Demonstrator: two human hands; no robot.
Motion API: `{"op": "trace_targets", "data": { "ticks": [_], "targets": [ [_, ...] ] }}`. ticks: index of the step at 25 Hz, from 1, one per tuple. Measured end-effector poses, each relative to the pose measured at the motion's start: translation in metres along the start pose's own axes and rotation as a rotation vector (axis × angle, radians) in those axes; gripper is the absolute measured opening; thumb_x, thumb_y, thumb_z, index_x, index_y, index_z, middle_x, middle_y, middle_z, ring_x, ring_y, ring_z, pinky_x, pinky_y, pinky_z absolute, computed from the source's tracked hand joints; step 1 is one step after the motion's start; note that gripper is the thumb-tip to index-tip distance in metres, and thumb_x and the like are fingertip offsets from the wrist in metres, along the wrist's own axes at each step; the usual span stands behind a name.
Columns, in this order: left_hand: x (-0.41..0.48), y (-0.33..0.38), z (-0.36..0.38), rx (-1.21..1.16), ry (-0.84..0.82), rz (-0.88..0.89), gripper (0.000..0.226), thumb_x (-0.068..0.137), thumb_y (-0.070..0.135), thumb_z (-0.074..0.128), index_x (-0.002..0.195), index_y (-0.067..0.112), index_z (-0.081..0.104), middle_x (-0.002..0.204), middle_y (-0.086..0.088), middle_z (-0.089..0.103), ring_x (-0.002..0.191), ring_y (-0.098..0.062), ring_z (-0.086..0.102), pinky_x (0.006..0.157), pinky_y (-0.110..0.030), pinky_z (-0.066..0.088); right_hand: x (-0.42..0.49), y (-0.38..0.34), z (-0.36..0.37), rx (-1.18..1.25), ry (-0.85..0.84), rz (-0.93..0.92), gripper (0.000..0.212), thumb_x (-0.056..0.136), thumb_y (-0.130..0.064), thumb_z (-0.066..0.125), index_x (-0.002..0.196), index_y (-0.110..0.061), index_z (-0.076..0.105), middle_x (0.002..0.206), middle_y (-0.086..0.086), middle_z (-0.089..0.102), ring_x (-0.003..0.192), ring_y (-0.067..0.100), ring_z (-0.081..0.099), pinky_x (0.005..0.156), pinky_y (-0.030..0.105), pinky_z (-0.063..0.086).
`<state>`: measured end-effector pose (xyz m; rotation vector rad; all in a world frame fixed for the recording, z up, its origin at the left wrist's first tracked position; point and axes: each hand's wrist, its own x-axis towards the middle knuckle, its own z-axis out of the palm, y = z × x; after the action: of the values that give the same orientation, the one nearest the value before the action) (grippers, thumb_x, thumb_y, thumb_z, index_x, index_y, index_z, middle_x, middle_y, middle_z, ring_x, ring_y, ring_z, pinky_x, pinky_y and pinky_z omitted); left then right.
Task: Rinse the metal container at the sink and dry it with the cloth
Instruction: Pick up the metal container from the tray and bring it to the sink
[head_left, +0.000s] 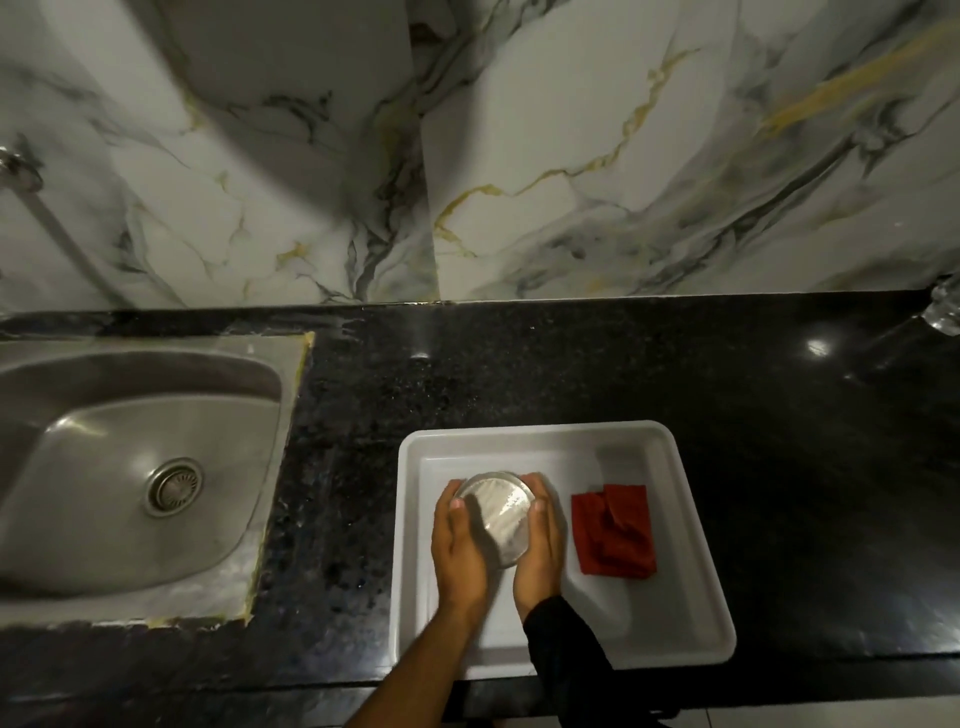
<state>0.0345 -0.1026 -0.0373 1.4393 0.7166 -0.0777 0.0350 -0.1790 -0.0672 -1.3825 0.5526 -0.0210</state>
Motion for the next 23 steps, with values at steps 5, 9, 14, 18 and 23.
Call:
{"op": "trace_targets", "data": {
  "ticks": [5, 9, 14, 18, 23],
  "targets": [
    [0.01, 0.05, -0.041, -0.12, 0.075, 0.03, 0.05, 0.117, 0.032, 0.031, 0.144, 0.01, 0.067, 0.141, -0.004, 0.068, 0.126, -0.014, 0.063, 0.097, -0.012, 0.048, -0.021, -0.041, 0.039, 0.091, -0.079, -0.03, 0.038, 0.113, -0.031, 0.035, 0.138, -0.023, 0.064, 0.138, -0.006, 0.068, 0.127, 0.003, 0.063, 0.111, 0.03, 0.047],
    [0.016, 0.08, -0.096, -0.321, 0.119, -0.079, 0.057, 0.109, 0.061, 0.038, 0.119, 0.027, 0.082, 0.121, -0.007, 0.084, 0.117, -0.028, 0.076, 0.11, -0.05, 0.056, -0.036, -0.059, 0.094, 0.167, -0.15, 0.015, 0.041, 0.113, -0.031, 0.036, 0.132, -0.023, 0.072, 0.131, -0.008, 0.075, 0.123, 0.007, 0.068, 0.101, 0.028, 0.053],
    [0.033, 0.101, -0.175, -0.459, 0.218, -0.07, 0.057, 0.105, 0.064, 0.039, 0.117, 0.027, 0.081, 0.12, -0.01, 0.084, 0.116, -0.033, 0.077, 0.107, -0.054, 0.057, -0.064, -0.057, 0.183, 0.293, -0.227, 0.178, 0.036, 0.109, -0.032, 0.046, 0.123, -0.023, 0.077, 0.126, -0.005, 0.078, 0.119, 0.02, 0.072, 0.105, 0.04, 0.055],
    [0.064, 0.117, -0.245, -0.463, 0.311, -0.051, 0.054, 0.112, 0.052, 0.038, 0.105, 0.021, 0.081, 0.112, -0.016, 0.084, 0.106, -0.032, 0.077, 0.093, -0.047, 0.06, -0.089, -0.044, 0.264, 0.415, -0.305, 0.356, 0.031, 0.09, -0.042, 0.069, 0.107, -0.019, 0.081, 0.118, 0.011, 0.077, 0.107, 0.032, 0.073, 0.098, 0.05, 0.057],
    [0.127, 0.141, -0.346, -0.488, 0.19, -0.052, 0.059, 0.115, 0.044, 0.035, 0.113, -0.002, 0.073, 0.115, -0.029, 0.075, 0.111, -0.042, 0.069, 0.108, -0.057, 0.052, -0.108, -0.018, 0.369, 0.369, -0.566, 0.475, 0.065, 0.067, -0.06, 0.073, 0.1, -0.005, 0.084, 0.12, 0.029, 0.075, 0.101, 0.041, 0.077, 0.083, 0.047, 0.063]
  ]
}}
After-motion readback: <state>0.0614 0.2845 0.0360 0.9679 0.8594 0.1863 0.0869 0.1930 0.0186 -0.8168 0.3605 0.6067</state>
